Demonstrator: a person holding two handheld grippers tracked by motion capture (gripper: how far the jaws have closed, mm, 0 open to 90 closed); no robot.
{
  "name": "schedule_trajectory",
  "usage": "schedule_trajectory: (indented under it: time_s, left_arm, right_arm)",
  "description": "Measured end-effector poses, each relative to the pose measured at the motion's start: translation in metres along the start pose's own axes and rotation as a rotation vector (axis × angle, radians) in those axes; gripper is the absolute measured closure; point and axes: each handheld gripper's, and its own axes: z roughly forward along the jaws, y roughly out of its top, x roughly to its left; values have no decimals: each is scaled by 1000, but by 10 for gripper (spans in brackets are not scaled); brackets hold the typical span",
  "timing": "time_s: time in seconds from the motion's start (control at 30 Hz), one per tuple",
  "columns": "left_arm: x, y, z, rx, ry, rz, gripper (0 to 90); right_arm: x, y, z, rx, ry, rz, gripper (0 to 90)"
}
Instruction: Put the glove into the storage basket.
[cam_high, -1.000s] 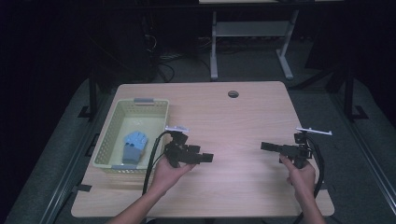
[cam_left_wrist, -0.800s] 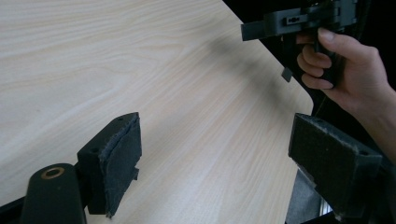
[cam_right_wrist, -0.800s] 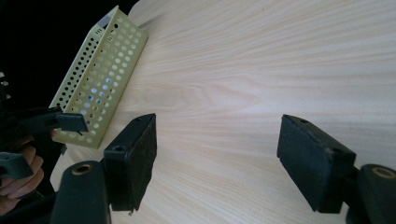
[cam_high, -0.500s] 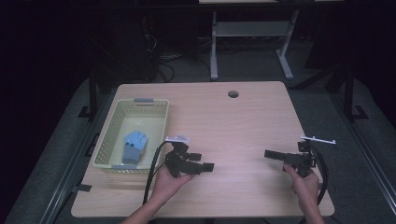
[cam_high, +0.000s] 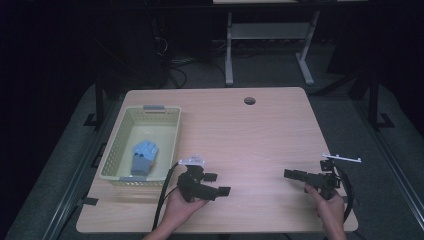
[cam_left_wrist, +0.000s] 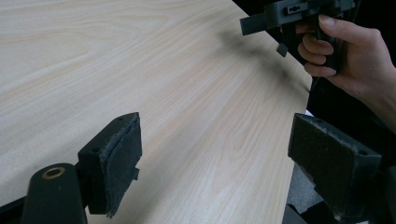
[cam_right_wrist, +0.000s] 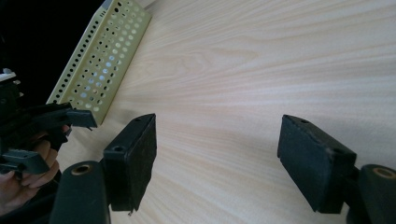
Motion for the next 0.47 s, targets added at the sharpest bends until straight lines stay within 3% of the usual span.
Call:
schedule_trajectory:
  time_s: [0.17, 0.47]
  left_arm:
    - [-1, -10, -2, -29, -19, -7, 173]
    - [-8, -16, -4, -39, -17, 17, 173]
  right_arm:
    - [3, -8, -3, -14, 32, -14, 277]
    - [9, -20, -1, -21, 69, -53, 266]
